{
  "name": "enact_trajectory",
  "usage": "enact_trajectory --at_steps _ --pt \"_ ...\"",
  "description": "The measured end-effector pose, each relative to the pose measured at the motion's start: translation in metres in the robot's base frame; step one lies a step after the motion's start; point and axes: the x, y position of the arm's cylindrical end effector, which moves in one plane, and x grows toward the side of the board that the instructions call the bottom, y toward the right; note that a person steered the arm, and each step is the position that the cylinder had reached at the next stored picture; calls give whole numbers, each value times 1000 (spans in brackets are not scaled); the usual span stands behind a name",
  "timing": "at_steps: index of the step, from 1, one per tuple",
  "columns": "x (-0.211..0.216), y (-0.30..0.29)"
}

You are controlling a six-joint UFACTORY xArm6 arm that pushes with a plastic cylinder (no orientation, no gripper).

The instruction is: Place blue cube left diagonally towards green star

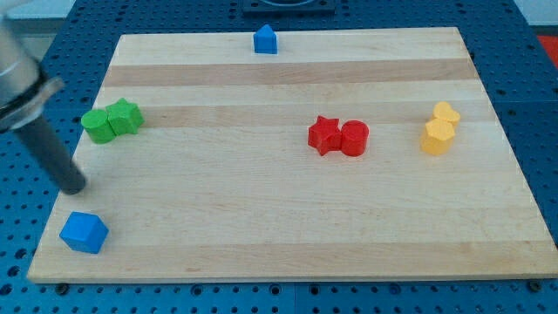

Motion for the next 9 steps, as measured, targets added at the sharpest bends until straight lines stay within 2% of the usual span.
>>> enact_trajectory --at_steps 1,3,4,5,7,9 --pt "6 -8" --pt "83 -3" --pt "98 3" --pt "99 36" --pt "53 36" --pt "31 108"
